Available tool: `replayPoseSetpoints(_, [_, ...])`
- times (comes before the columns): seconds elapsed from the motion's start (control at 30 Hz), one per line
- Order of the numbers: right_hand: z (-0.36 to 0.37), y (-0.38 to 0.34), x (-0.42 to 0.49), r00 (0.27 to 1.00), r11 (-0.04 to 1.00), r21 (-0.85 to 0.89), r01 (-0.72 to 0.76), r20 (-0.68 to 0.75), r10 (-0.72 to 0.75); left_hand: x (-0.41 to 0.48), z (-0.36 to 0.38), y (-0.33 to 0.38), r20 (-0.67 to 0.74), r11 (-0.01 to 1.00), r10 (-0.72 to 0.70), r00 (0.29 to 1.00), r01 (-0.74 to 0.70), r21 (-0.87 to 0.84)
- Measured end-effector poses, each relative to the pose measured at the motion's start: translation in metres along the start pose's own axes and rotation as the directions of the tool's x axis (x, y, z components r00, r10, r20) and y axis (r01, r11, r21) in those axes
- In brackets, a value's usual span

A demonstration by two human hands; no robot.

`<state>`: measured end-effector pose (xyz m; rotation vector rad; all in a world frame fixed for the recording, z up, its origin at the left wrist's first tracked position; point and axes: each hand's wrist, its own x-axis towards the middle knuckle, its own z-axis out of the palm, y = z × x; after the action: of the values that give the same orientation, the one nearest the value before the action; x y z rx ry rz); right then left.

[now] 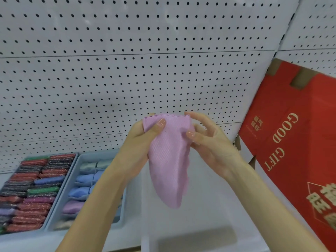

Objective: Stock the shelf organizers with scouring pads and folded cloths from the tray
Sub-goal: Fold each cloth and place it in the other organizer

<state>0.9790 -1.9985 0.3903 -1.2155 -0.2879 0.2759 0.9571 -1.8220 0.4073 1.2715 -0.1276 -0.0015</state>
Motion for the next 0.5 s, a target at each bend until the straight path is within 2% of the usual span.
replayPoseSetpoints(0.1, [0.001,-0.002,0.002,0.998,0.999,-0.041,0.0,0.068,0.003,0.001,-0.004,-0.001,-0.003,0.998,0.006,1.0,-0.006,0.058])
replayPoseSetpoints(0.27, [0.0,-0.001,0.008,1.0,0.998,-0.047,-0.028,-0.005,0.028,0.004,-0.011,-0.001,-0.027,0.995,0.011,1.0,-0.009,0.095])
replayPoseSetpoints(0.5, [-0.002,-0.001,0.014,0.994,0.986,-0.137,-0.09,0.051,0.098,0.005,-0.017,0.002,-0.018,0.984,0.018,1.0,-0.014,0.177])
